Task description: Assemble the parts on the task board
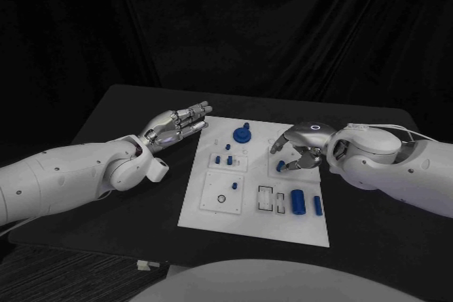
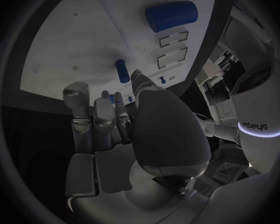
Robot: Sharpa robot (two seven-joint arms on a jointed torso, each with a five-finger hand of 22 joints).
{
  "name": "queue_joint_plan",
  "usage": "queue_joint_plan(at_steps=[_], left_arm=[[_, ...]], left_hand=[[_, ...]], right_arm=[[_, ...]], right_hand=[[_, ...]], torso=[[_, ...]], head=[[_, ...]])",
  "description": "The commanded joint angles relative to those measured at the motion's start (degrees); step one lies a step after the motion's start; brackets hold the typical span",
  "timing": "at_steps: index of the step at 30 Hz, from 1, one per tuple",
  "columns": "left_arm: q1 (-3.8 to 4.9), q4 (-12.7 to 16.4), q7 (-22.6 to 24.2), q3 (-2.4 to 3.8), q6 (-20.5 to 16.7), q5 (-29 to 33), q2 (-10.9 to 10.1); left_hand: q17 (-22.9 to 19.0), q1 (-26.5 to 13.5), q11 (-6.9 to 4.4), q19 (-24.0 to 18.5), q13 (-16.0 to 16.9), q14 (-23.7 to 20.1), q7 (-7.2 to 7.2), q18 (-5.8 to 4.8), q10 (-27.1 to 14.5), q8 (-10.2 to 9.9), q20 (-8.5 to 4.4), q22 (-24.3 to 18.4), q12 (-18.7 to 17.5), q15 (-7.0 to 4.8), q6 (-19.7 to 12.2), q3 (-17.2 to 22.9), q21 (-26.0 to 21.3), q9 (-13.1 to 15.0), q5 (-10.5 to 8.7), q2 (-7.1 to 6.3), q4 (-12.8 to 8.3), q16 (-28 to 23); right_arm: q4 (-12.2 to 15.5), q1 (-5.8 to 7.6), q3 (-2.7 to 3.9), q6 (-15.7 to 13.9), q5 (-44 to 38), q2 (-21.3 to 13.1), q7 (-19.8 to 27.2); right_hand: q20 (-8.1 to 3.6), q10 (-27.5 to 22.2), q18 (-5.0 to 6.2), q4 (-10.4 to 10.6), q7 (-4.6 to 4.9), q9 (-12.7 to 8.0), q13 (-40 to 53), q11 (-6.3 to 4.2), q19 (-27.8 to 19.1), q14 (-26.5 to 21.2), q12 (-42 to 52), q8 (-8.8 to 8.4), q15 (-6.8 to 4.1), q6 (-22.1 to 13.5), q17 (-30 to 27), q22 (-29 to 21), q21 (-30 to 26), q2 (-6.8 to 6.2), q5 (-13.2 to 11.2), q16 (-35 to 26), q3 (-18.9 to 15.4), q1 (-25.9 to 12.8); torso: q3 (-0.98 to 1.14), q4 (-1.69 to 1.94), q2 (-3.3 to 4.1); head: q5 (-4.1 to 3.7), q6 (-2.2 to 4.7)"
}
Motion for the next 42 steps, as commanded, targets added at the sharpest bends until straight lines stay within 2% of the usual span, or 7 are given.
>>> queue_joint_plan(at_steps=[1, 10, 15, 18, 27, 35, 42], left_arm=[[-0.11, 0.02, 6.31, 0.06, 0.66, 0.38, 0.12], [-0.18, -0.25, 6.26, 0.06, 0.91, 0.38, 0.22], [-0.24, -0.31, 6.22, 0.06, 0.98, 0.38, 0.18], [-0.26, -0.29, 6.22, 0.06, 1.01, 0.38, 0.14], [-0.33, -0.34, 6.16, 0.06, 1.26, 0.38, 0.19], [-0.37, -0.38, 5.90, 0.06, 1.61, 0.38, 0.21], [-0.40, -0.43, 5.70, 0.06, 1.76, 0.38, 0.24]], left_hand=[[0.08, 0.60, 0.49, 0.50, 0.08, 0.18, -0.05, 0.15, -0.08, 0.32, 0.14, -0.02, 0.29, -0.07, 0.57, 0.12, 0.41, 0.05, 0.29, 0.15, -0.26, 0.35], [0.09, 0.71, 0.58, 0.59, 0.11, 0.22, 0.01, 0.12, 0.02, 0.32, 0.15, -0.01, 0.43, -0.01, 0.60, 0.20, 0.43, 0.05, 0.53, 0.19, -0.36, 0.36], [0.10, 0.82, 0.67, 0.65, 0.13, 0.24, 0.06, 0.10, 0.11, 0.31, 0.16, -0.01, 0.51, 0.05, 0.62, 0.28, 0.45, 0.05, 0.65, 0.23, -0.46, 0.37], [0.10, 0.90, 0.77, 0.75, 0.16, 0.28, 0.14, 0.07, 0.24, 0.33, 0.16, 0.00, 0.65, 0.09, 0.81, 0.30, 0.48, 0.07, 0.83, 0.17, -0.56, 0.38], [0.10, 0.87, 0.95, 0.86, 0.18, 0.29, 0.32, 0.00, 0.38, 0.43, 0.16, -0.06, 0.76, 0.14, 1.41, 0.29, 0.50, 0.13, 1.29, 0.12, -0.60, 0.37], [0.11, 0.87, 0.99, 0.88, 0.17, 0.30, 0.35, -0.02, 0.39, 0.43, 0.16, -0.07, 0.76, 0.15, 1.39, 0.31, 0.50, 0.13, 1.43, 0.14, -0.61, 0.38], [0.12, 0.87, 1.04, 0.96, 0.16, 0.36, 0.38, -0.05, 0.38, 0.42, 0.17, -0.05, 0.72, 0.21, 1.35, 0.35, 0.53, 0.12, 1.63, 0.20, -0.61, 0.39]], right_arm=[[-0.43, -0.56, 0.03, 0.32, 0.60, 0.28, 0.89], [-1.13, -1.60, 0.03, -0.10, 0.62, 1.08, 2.05], [-1.51, -2.02, 0.03, -0.09, 0.62, 1.50, 2.29], [-1.70, -2.18, 0.03, -0.08, 0.62, 1.68, 2.35], [-1.77, -2.36, 0.03, 1.00, 0.62, 1.95, 0.38], [-1.79, -2.43, 0.03, 2.37, 0.62, 2.02, -2.21], [-1.78, -2.48, 0.03, 2.71, 0.62, 2.00, -3.10]], right_hand=[[-0.03, 0.80, -0.58, -0.12, -0.07, -0.16, -0.09, -0.01, 0.40, 0.45, 0.41, 0.24, 0.06, 0.37, 0.20, 5.83, 0.47, 0.48, 0.09, 0.27, 0.36, 0.10], [-0.26, 4.48, -0.52, -1.90, 0.23, -0.34, 0.07, -0.38, 0.31, 0.24, 1.62, 1.05, -0.16, 2.53, -0.38, 5.74, -0.02, 1.88, 4.62, -0.16, 1.49, 1.84], [-0.46, 8.04, -0.62, -4.79, 0.63, 0.78, 0.20, -0.65, 0.44, 0.32, 2.03, 2.74, -0.36, 6.45, -0.14, 5.88, 0.47, 2.56, 12.35, -0.05, 4.35, 4.16], [-0.62, 10.09, -0.73, -6.06, 1.10, 1.74, 0.12, -1.01, 0.76, 0.59, 1.89, 3.90, -0.47, 8.86, 0.33, 6.11, 1.55, 2.48, 13.94, 0.26, 6.35, 5.00], [-0.71, 12.43, -0.81, -7.23, 0.99, 3.13, -0.06, -1.30, 0.82, 0.84, 1.11, 5.03, -0.46, 10.11, 0.65, 6.15, 2.20, 1.78, 12.21, 0.45, 8.13, 4.18], [-0.52, 11.87, -0.73, -7.04, 0.56, 2.97, -0.16, -0.96, 0.60, 0.77, -0.07, 3.72, -0.29, 7.68, 0.32, 5.98, 1.79, 0.95, 9.00, 0.22, 8.08, 1.93], [-0.49, 11.75, -0.65, -7.10, 0.63, 2.89, -0.14, -0.95, 0.43, 0.66, -0.20, 3.47, -0.25, 7.36, 0.02, 5.86, 1.33, 0.89, 8.67, 0.03, 8.11, 1.76]], torso=[[0.01, -0.03, 0.05], [-0.01, 0.03, 0.02], [-0.01, 0.02, 0.00], [-0.03, 0.02, 0.00], [-0.01, 0.02, 0.00], [-0.03, 0.01, -0.02], [-0.02, 0.03, -0.01]], head=[[0.18, 0.01], [0.05, 0.01], [-0.04, 0.01], [-0.16, 0.01], [-0.14, 0.01], [0.00, 0.01], [0.03, 0.01]])
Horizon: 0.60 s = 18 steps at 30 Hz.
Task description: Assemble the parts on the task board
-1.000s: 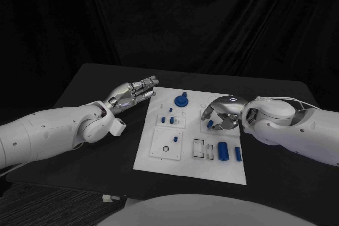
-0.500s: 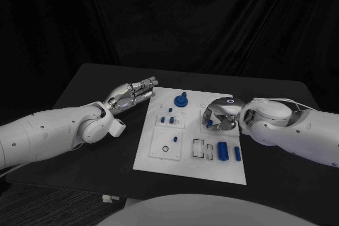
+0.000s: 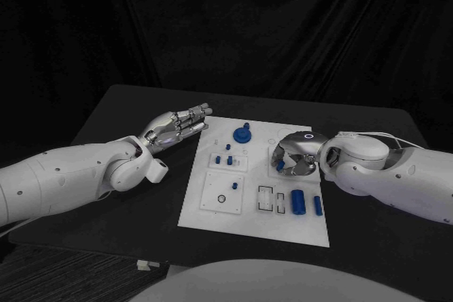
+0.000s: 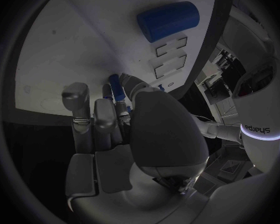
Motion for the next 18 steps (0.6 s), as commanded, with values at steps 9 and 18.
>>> queue_joint_plan(at_steps=[9, 18], left_arm=[[-0.13, 0.00, 5.41, 0.05, 1.18, 0.38, 0.20], [-0.15, -0.02, 5.28, 0.05, 1.25, 0.38, 0.16]], left_hand=[[0.07, 0.59, 0.37, 0.44, 0.05, 0.32, 0.20, -0.09, 0.03, 0.26, -0.03, -0.08, 0.22, 0.27, 0.83, 0.07, 0.32, 0.13, 0.64, 0.03, -0.29, 0.38], [0.07, 0.59, 0.45, 0.51, 0.05, 0.30, 0.29, -0.15, 0.04, 0.35, -0.02, -0.13, 0.22, 0.28, 1.24, 0.13, 0.33, 0.17, 0.98, 0.10, -0.29, 0.37]], right_arm=[[0.00, -0.29, 0.02, 1.01, -0.09, -0.01, -3.39], [0.05, -0.36, 0.02, -0.94, -0.09, -0.11, -2.55]], right_hand=[[0.25, -0.72, -0.49, -0.20, -0.39, -0.02, 0.05, 0.31, -0.62, -0.06, -0.64, -0.36, 0.35, -0.06, -0.61, 5.58, -1.38, 0.18, -0.39, -0.62, 0.36, -0.78], [0.65, 1.64, -0.56, -2.04, 0.36, 1.55, 0.55, -0.02, -0.59, -0.02, -0.04, 2.09, 0.85, 3.68, -0.30, 5.72, -0.89, 1.12, 2.74, -0.39, 1.72, 0.04]], torso=[[0.00, -0.02, 0.03], [0.01, -0.01, 0.01]], head=[[0.06, 0.01], [0.06, 0.01]])
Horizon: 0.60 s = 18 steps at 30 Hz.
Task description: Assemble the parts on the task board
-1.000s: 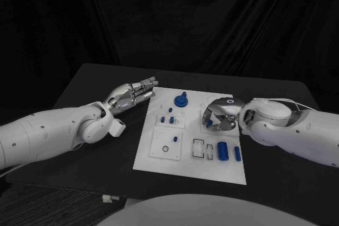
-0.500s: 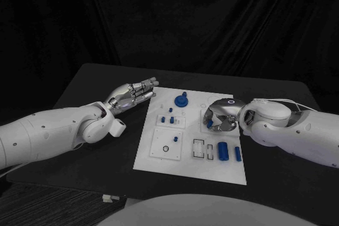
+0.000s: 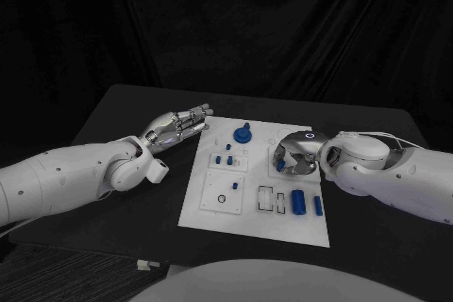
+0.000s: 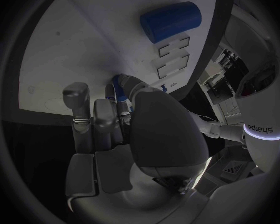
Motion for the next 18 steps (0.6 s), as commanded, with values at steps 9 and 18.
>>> queue_joint_plan(at_steps=[9, 18], left_arm=[[-0.12, 0.07, 5.07, 0.05, 0.62, 0.38, 0.14], [-0.17, -0.05, 4.71, 0.05, 0.54, 0.38, 0.18]], left_hand=[[0.07, 0.72, 0.50, 0.61, 0.05, 0.08, -0.10, -0.25, 0.05, 0.37, -0.02, -0.15, 0.21, 0.08, 0.52, 0.42, 0.35, 0.10, 0.55, 0.46, -0.34, 0.36], [0.07, 0.87, 0.53, 0.65, 0.05, 0.06, -0.08, -0.32, 0.06, 0.36, -0.02, -0.22, 0.20, 0.09, 0.53, 0.68, 0.35, 0.09, 0.61, 0.75, -0.39, 0.35]], right_arm=[[1.67, -0.29, -0.10, -6.12, -0.15, -1.20, 0.68], [5.72, 1.85, -0.09, -8.29, -0.16, -3.59, -0.45]], right_hand=[[-0.13, 5.12, -0.52, -1.63, 0.52, 2.48, 0.50, -1.28, 0.01, 0.16, 1.15, 3.33, -0.30, 3.49, 0.34, 5.85, 1.21, 1.07, 0.39, 0.16, 0.65, -0.23], [-0.28, 5.49, -0.46, -1.79, 0.80, 2.73, 0.43, -1.45, -0.09, 0.08, 0.95, 3.53, -0.45, 3.51, 0.01, 5.77, 0.93, 1.06, 0.28, -0.05, 0.75, -0.32]], torso=[[0.00, 0.02, -0.01], [0.02, -0.02, -0.03]], head=[[0.27, 0.01], [0.31, 0.01]])
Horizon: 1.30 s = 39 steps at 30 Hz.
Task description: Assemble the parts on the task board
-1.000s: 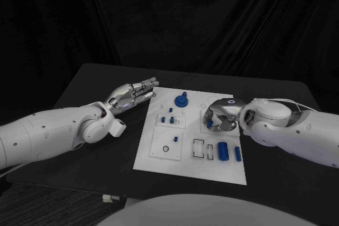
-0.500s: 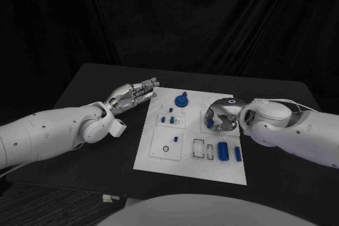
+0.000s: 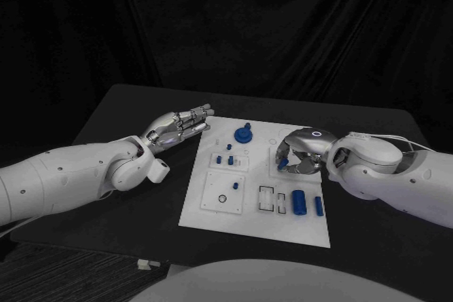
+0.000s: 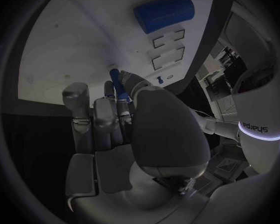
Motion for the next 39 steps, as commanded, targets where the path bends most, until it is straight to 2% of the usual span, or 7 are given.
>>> queue_joint_plan(at_steps=[1, 6, 14, 21, 29, 33, 39], left_arm=[[-0.11, 0.00, 4.65, 0.05, 0.45, 0.38, 0.13], [-0.14, -0.12, 4.51, 0.05, 0.51, 0.38, 0.26], [-0.23, -0.34, 4.47, 0.05, 0.81, 0.38, 0.50], [-0.28, -0.24, 4.75, 0.05, 0.83, 0.38, 0.32], [-0.29, 0.12, 5.07, 0.05, 0.76, 0.38, -0.28], [-0.29, 0.17, 5.04, 0.05, 0.85, 0.38, -0.34], [-0.30, 0.19, 4.95, 0.05, 0.97, 0.38, -0.28]], left_hand=[[0.08, 0.35, 0.35, 0.23, 0.06, 0.06, 0.12, -0.32, -0.12, 0.36, -0.02, -0.05, 0.20, 0.09, 0.33, 0.27, 0.35, 0.04, 0.37, 0.22, 0.01, 0.35], [0.07, 0.44, 0.35, 0.25, 0.07, 0.05, 0.11, -0.35, -0.10, 0.35, -0.03, -0.09, 0.23, 0.09, 0.35, 0.40, 0.34, 0.04, 0.41, 0.35, -0.03, 0.34], [0.07, 0.55, 0.36, 0.26, 0.06, 0.05, 0.12, -0.38, -0.12, 0.34, -0.03, -0.14, 0.19, 0.09, 0.33, 0.54, 0.34, 0.03, 0.48, 0.47, -0.09, 0.34], [0.07, 0.65, 0.38, 0.17, 0.06, 0.03, 0.13, -0.42, -0.13, 0.32, -0.03, -0.31, 0.18, 0.12, 0.24, 0.67, 0.28, 0.01, 0.50, 0.57, -0.15, 0.33], [0.10, 0.84, 0.43, 0.21, 0.10, 0.15, 0.16, -0.48, 0.00, 0.41, -0.05, -0.33, 0.33, 0.17, 0.77, 0.91, 0.28, 0.07, 0.57, 0.71, -0.27, 0.37], [0.10, 0.90, 0.47, 0.23, 0.10, 0.18, 0.18, -0.50, 0.04, 0.45, -0.04, -0.36, 0.37, 0.19, 0.95, 1.00, 0.28, 0.09, 0.61, 0.76, -0.30, 0.38], [0.10, 0.90, 0.47, 0.23, 0.10, 0.18, 0.18, -0.50, 0.04, 0.45, -0.04, -0.36, 0.37, 0.19, 0.95, 1.00, 0.28, 0.09, 0.61, 0.76, -0.30, 0.38]], right_arm=[[2.00, 1.31, 0.08, -3.25, -0.16, -0.69, -0.88], [5.28, 3.19, 0.09, -2.84, -2.48, -0.77, -1.49], [7.36, 3.81, 0.09, 1.14, -5.17, 3.10, -1.15], [5.86, 2.43, 0.09, 3.59, -5.69, 9.59, -0.03], [2.99, 0.56, 0.09, 6.32, -5.80, 13.96, 0.52], [1.63, -0.43, 0.09, 5.93, -5.81, 15.69, 1.12], [0.50, -1.48, 0.10, 5.16, -5.82, 17.30, 1.93]], right_hand=[[-0.30, 0.49, -0.44, -0.44, 0.23, 1.26, -0.03, 0.07, -0.14, 0.03, -0.17, 0.15, -0.46, 0.16, -0.21, 5.75, -0.26, 0.42, 0.12, -0.15, 0.04, 0.14], [-0.38, 0.58, -0.45, -0.83, 0.54, 1.37, -0.15, 0.14, -0.20, 0.00, -0.52, 0.07, -0.47, -0.15, -0.21, 5.73, -0.31, 0.44, 0.41, -0.20, 0.38, 0.45], [-0.34, 0.81, -0.37, -1.13, 0.82, 1.32, -0.34, 0.33, -0.63, -0.48, -1.15, -0.63, -0.32, -1.37, -1.32, 5.53, -1.14, 0.27, 0.20, -0.96, 0.75, 0.26], [-0.30, 1.12, -0.34, -1.58, 1.00, 1.25, -0.40, 0.38, -0.82, -0.58, -1.51, -1.19, -0.27, -2.04, -1.39, 5.49, -1.35, 0.31, 0.24, -1.06, 1.24, 0.52], [-0.28, 1.30, -0.32, -1.80, 1.23, 1.25, -0.42, 0.48, -0.91, -0.56, -1.66, -1.41, -0.23, -2.23, -1.29, 5.47, -1.45, 0.30, 0.42, -1.01, 1.43, 0.57], [-0.25, 1.31, -0.33, -1.79, 1.35, 1.25, -0.44, 0.55, -0.93, -0.52, -1.77, -1.50, -0.17, -2.29, -1.10, 5.48, -1.44, 0.31, 0.27, -0.91, 1.45, 0.44], [-0.23, 1.36, -0.36, -2.01, 1.39, 1.26, -0.45, 0.57, -0.87, -0.41, -1.88, -1.59, -0.15, -2.33, -0.86, 5.52, -1.25, 0.35, 0.23, -0.75, 1.60, 0.63]], torso=[[0.00, -0.01, -0.03], [-0.02, -0.02, -0.03], [-0.01, -0.01, -0.03], [-0.02, 0.07, -0.04], [-0.02, 0.12, -0.03], [-0.04, 0.13, 0.00], [-0.02, 0.11, 0.02]], head=[[-0.07, 0.01], [-0.06, 0.01], [0.04, 0.01], [0.09, 0.01], [0.70, 0.01], [0.50, 0.01], [0.75, 0.01]])
